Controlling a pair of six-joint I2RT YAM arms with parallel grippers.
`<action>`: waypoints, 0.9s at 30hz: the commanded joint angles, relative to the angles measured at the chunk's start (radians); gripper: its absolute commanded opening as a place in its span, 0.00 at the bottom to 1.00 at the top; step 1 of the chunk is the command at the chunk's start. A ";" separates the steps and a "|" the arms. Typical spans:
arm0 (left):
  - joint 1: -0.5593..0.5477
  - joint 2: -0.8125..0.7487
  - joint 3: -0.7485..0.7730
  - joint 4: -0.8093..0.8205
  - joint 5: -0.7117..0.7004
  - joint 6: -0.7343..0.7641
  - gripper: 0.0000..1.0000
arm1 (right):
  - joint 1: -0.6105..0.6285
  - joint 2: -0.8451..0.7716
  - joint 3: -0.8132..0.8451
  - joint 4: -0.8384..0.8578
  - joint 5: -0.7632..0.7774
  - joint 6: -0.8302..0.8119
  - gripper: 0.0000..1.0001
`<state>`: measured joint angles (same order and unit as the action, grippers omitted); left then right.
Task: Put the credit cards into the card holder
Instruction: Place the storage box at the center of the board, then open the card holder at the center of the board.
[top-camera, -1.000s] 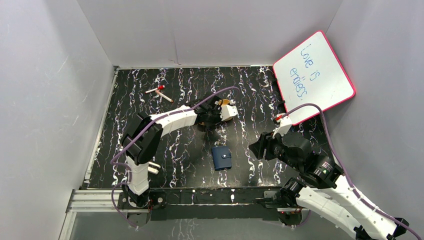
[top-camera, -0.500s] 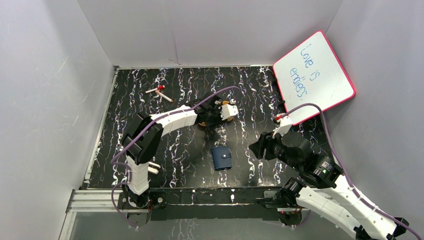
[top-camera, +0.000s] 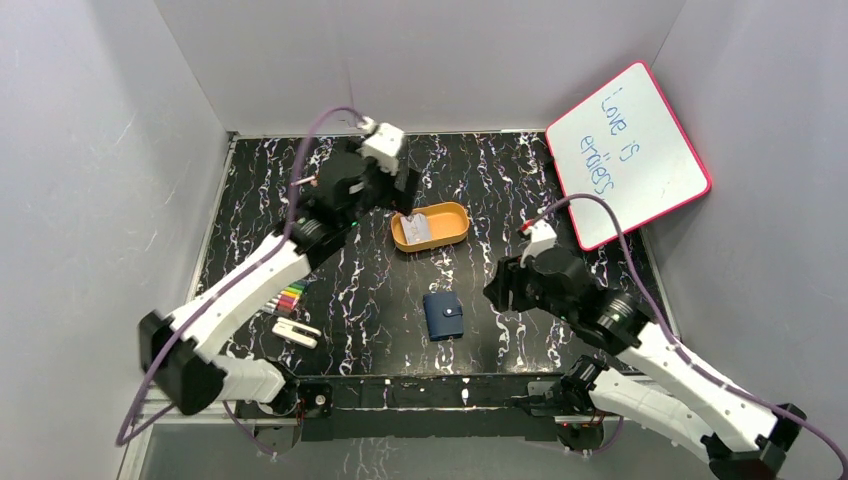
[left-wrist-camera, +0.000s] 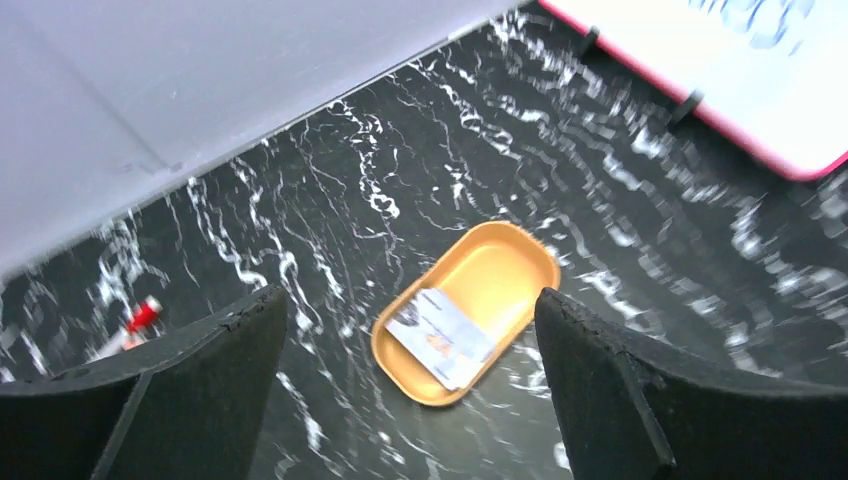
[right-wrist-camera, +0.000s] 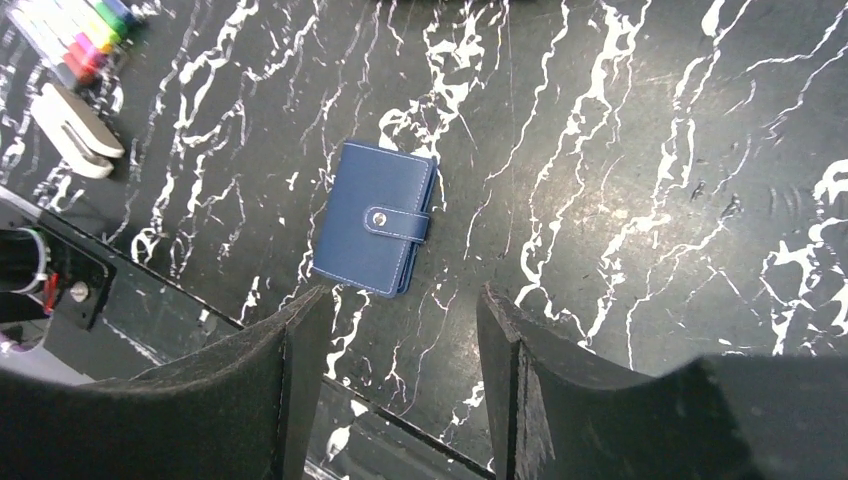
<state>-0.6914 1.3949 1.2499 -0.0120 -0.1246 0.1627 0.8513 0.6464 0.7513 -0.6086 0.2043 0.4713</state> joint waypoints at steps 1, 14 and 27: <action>0.004 -0.205 -0.146 -0.143 -0.126 -0.471 0.91 | 0.003 0.113 -0.005 0.121 -0.013 0.037 0.61; -0.043 -0.604 -0.719 -0.065 0.112 -1.056 0.92 | 0.166 0.441 -0.021 0.269 0.224 0.152 0.58; -0.136 -0.296 -0.689 0.066 0.114 -1.119 0.86 | 0.292 0.660 0.022 0.312 0.237 0.245 0.53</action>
<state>-0.8143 1.0649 0.5285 -0.0372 -0.0360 -0.9180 1.1210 1.2747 0.7113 -0.3340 0.3790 0.6613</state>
